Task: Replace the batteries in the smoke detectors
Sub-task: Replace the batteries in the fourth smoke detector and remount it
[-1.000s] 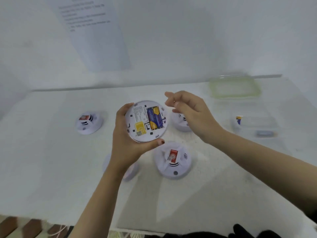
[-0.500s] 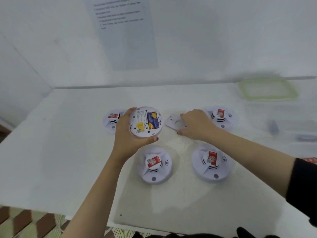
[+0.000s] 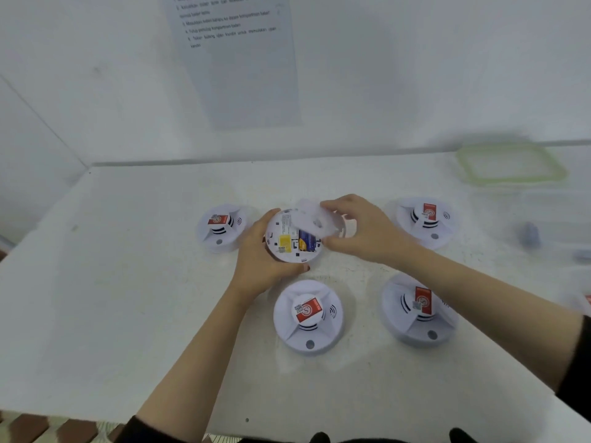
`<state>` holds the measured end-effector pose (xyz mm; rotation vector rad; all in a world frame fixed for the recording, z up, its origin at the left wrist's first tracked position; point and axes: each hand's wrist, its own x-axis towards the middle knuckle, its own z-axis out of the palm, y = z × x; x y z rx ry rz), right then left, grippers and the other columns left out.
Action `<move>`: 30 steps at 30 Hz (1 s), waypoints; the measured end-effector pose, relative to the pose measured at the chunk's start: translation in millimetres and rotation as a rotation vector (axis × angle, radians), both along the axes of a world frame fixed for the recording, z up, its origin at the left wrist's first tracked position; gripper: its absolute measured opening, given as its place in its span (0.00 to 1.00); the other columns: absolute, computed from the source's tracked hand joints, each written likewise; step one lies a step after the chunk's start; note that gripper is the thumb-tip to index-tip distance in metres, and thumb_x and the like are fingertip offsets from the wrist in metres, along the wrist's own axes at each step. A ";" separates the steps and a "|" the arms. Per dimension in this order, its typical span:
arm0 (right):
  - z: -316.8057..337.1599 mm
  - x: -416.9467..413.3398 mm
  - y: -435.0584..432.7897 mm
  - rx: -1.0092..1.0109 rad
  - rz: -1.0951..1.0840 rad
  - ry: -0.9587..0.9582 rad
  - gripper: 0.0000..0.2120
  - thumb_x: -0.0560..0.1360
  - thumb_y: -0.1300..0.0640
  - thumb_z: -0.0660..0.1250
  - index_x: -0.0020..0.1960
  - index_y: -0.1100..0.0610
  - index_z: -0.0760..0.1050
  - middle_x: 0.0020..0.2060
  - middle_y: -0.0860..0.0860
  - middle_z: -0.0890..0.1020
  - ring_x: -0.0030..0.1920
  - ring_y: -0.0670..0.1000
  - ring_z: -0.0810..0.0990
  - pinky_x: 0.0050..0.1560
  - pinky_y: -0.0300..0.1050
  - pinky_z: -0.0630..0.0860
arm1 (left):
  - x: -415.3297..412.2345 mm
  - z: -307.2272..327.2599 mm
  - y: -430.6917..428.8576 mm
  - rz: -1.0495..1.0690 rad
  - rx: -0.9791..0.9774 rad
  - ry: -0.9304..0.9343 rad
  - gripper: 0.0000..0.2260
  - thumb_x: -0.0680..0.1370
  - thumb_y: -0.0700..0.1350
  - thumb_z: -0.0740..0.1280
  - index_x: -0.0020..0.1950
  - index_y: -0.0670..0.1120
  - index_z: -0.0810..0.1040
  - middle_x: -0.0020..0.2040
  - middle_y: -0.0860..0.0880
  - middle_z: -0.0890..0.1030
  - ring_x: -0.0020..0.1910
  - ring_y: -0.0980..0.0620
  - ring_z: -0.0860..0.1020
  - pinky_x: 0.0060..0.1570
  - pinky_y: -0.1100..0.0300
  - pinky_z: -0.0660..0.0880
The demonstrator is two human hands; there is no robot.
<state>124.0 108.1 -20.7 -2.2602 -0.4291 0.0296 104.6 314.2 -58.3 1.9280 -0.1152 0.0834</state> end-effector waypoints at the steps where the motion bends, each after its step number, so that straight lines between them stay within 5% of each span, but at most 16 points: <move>1: -2.7 0.3 3.2 -0.045 0.053 -0.026 0.30 0.68 0.55 0.73 0.67 0.56 0.70 0.55 0.48 0.71 0.58 0.48 0.70 0.59 0.36 0.64 | 1.3 -1.5 -0.2 0.000 -0.006 0.006 0.39 0.52 0.45 0.81 0.60 0.58 0.71 0.52 0.64 0.80 0.54 0.67 0.78 0.50 0.68 0.77; 4: -7.1 1.3 14.3 -0.149 0.131 -0.107 0.35 0.62 0.44 0.63 0.67 0.56 0.71 0.53 0.46 0.69 0.54 0.47 0.66 0.55 0.27 0.59 | 5.6 -4.0 -0.6 -0.005 -0.025 0.019 0.42 0.52 0.48 0.81 0.65 0.52 0.72 0.56 0.57 0.81 0.57 0.57 0.79 0.56 0.54 0.78; 6: -8.4 3.9 18.7 -0.224 0.135 -0.164 0.37 0.60 0.41 0.60 0.66 0.55 0.72 0.54 0.49 0.71 0.52 0.48 0.65 0.55 0.33 0.59 | 6.8 -6.1 -0.5 0.009 -0.032 0.020 0.48 0.51 0.48 0.82 0.69 0.46 0.69 0.59 0.53 0.80 0.60 0.54 0.78 0.59 0.49 0.77; 16: -2.7 10.7 31.5 -0.212 0.101 -0.111 0.30 0.67 0.54 0.73 0.67 0.45 0.71 0.68 0.52 0.65 0.68 0.53 0.59 0.67 0.45 0.56 | 8.9 -12.1 4.3 -0.018 -0.045 -0.035 0.42 0.54 0.37 0.84 0.65 0.48 0.72 0.58 0.54 0.80 0.58 0.57 0.78 0.56 0.57 0.78; 24: 4.0 11.5 27.6 -0.289 0.097 -0.043 0.29 0.68 0.52 0.74 0.67 0.42 0.70 0.72 0.48 0.62 0.72 0.50 0.57 0.70 0.46 0.51 | 5.4 -6.5 2.7 -0.024 -0.060 -0.056 0.40 0.51 0.50 0.82 0.60 0.59 0.69 0.56 0.63 0.78 0.57 0.63 0.77 0.52 0.68 0.75; 30: -0.8 16.5 23.6 -0.226 0.137 0.092 0.30 0.70 0.52 0.73 0.69 0.40 0.67 0.73 0.50 0.62 0.72 0.51 0.59 0.72 0.49 0.55 | 5.9 -4.9 2.9 -0.040 -0.074 -0.050 0.40 0.50 0.50 0.81 0.60 0.58 0.70 0.56 0.61 0.78 0.56 0.64 0.77 0.51 0.69 0.75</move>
